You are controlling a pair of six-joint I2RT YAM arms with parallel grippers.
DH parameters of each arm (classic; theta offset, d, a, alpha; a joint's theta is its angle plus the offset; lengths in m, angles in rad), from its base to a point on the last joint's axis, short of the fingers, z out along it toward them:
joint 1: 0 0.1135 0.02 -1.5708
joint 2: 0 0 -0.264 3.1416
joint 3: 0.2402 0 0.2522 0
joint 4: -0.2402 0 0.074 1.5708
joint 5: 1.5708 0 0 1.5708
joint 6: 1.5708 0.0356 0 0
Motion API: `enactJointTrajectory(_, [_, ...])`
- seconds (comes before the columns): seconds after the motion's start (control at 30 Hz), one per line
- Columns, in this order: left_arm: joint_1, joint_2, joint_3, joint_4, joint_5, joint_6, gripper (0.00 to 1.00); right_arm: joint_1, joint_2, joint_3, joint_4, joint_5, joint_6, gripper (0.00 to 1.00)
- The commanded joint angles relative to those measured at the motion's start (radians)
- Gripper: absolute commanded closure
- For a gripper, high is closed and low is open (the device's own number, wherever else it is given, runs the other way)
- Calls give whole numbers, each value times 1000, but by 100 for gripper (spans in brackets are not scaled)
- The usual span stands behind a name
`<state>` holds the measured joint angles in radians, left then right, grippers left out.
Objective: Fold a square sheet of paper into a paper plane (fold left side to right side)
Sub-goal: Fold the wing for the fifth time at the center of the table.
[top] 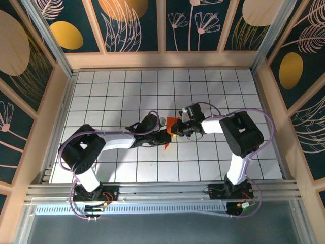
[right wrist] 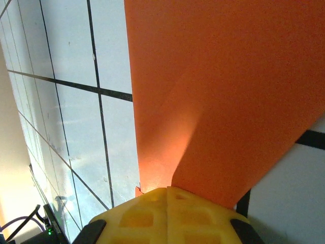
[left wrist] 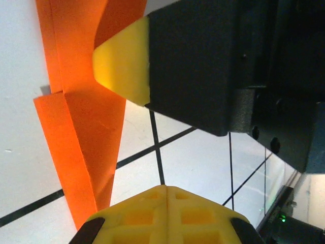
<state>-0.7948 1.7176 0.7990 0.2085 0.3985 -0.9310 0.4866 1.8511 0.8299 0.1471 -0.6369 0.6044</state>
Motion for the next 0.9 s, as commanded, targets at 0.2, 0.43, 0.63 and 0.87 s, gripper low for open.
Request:
enactJointTrajectory(0.2, [22,51,-32,102,94,-54,97,-6,65,-9,-127,104,-55,100])
enactJointTrajectory(0.43, [22,81,-45,122,106,-57,98,-5,68,-7,-136,114,-61,100])
enactJointTrajectory(0.63, [22,94,-66,145,114,-70,98,-6,70,-1,-145,123,-68,100])
enactJointTrajectory(0.87, [22,92,-84,148,109,-74,98,-6,73,4,-150,128,-69,100])
